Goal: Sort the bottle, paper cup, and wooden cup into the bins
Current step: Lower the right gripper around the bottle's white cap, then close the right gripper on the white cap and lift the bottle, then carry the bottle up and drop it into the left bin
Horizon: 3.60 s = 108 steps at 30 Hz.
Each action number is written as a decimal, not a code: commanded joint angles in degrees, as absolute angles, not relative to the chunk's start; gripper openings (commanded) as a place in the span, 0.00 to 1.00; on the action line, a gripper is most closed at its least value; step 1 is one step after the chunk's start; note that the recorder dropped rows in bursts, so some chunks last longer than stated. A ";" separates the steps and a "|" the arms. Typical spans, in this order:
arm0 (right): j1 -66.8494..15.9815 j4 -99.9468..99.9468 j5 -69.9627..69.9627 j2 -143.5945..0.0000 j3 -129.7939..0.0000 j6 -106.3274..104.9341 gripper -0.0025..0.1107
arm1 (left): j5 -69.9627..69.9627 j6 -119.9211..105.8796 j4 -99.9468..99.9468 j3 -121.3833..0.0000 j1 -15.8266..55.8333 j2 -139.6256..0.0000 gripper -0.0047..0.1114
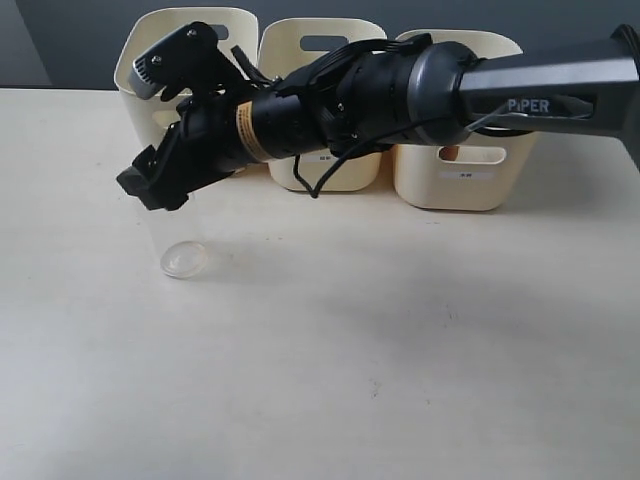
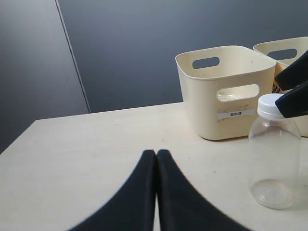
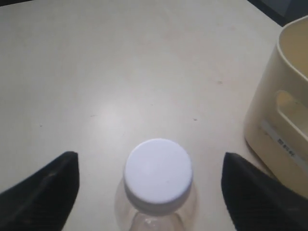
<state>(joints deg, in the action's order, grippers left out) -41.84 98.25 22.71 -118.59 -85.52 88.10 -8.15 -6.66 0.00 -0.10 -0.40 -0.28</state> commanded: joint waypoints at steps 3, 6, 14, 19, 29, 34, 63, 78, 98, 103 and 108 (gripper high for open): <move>-41.68 97.78 20.70 -118.56 -85.98 90.02 0.74 | -7.73 -6.58 0.00 0.00 -0.43 0.00 0.04; -41.78 97.46 19.11 -118.56 -85.98 90.02 0.74 | -7.73 -6.58 0.00 0.00 -0.43 0.00 0.04; -41.92 97.46 19.60 -118.70 -85.98 90.02 0.74 | -7.73 -6.58 0.00 0.00 -0.43 0.00 0.04; -41.92 97.46 18.61 -119.63 -85.98 90.02 0.74 | -7.73 -6.58 0.00 0.00 -0.43 0.00 0.04; -41.92 97.36 18.78 -120.41 -86.48 89.68 0.74 | -7.73 -6.58 0.00 0.00 -0.43 0.00 0.04; -41.92 97.36 18.91 -120.53 -87.31 89.68 0.74 | -7.73 -6.58 0.00 0.00 -0.43 0.00 0.04; -41.92 97.11 20.05 -123.18 -89.44 89.68 0.74 | -7.73 -6.58 0.00 0.00 -0.43 0.00 0.04; -42.25 99.95 24.20 -123.51 -89.44 89.54 0.03 | -7.85 -6.58 0.00 0.00 -0.43 0.00 0.04; -44.68 99.95 3.29 -110.76 -90.00 69.11 0.02 | -7.73 -6.58 0.00 0.00 -0.43 0.00 0.04; -45.77 99.95 1.49 -111.00 -93.25 66.35 0.02 | -7.73 -6.58 0.00 0.00 -0.43 0.00 0.04; -45.66 99.95 0.00 -111.72 -97.38 66.47 0.02 | -7.73 -6.58 0.00 0.00 -0.43 0.00 0.04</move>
